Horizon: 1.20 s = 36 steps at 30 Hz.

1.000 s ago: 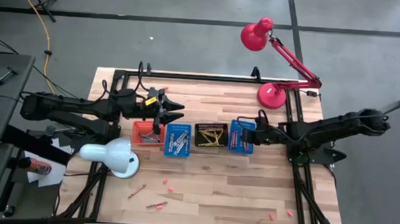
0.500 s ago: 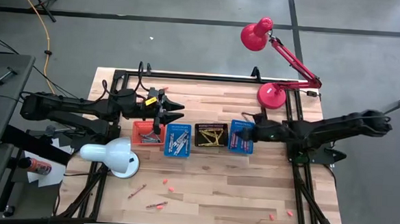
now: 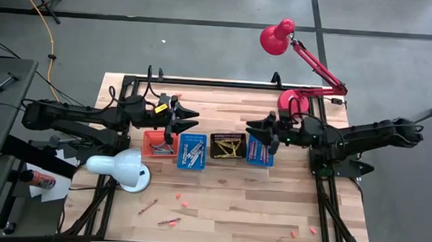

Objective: Sort crayons
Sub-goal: Put the bottom pink crayon into the right blue bin

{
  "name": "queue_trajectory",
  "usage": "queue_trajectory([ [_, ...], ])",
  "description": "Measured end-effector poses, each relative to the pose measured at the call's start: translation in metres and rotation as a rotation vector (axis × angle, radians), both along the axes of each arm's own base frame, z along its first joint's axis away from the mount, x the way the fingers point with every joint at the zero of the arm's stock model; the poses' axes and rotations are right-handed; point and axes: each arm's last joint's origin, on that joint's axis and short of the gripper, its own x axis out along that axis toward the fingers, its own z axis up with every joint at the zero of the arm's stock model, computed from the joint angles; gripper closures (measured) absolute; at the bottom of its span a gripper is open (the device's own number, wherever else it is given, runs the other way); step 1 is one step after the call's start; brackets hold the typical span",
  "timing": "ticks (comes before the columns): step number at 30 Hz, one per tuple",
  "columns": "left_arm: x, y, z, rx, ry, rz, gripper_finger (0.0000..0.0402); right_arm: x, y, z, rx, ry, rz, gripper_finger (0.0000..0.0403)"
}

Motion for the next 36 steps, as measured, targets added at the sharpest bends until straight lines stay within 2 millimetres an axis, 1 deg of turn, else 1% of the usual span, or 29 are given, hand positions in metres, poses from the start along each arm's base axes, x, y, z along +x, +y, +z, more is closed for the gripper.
queue_trajectory([
  [6,0.0,0.0,0.0,-0.001,-0.003,0.0,0.0229,0.019,0.001,0.035,-0.283,0.111,-0.019,0.0231],
  [10,0.0,0.0,0.0,-0.047,-0.006,-0.003,0.0229,0.032,-0.005,0.043,-0.319,0.213,-0.03,0.0231],
  [12,0.0,0.0,0.0,-0.052,-0.006,-0.004,0.0229,0.037,-0.009,0.042,-0.319,0.243,-0.017,0.0231],
  [16,0.0,0.0,0.001,-0.051,-0.011,-0.004,0.0229,0.043,-0.014,0.04,-0.311,0.251,0.027,0.0231],
  [27,0.0,0.0,0.0,-0.05,-0.009,-0.004,0.0229,0.043,-0.023,0.04,-0.261,0.247,0.025,0.0231],
  [32,0.0,0.0,0.001,-0.018,-0.007,0.0,0.0229,0.043,-0.023,0.04,-0.263,0.247,0.024,0.0231],
  [34,0.0,0.001,0.001,-0.025,-0.013,0.04,0.0229,0.043,-0.023,0.04,-0.263,0.248,0.024,0.0231],
  [36,0.001,0.003,0.003,-0.072,-0.028,0.097,0.0229,0.043,-0.023,0.04,-0.264,0.249,0.023,0.0231],
])
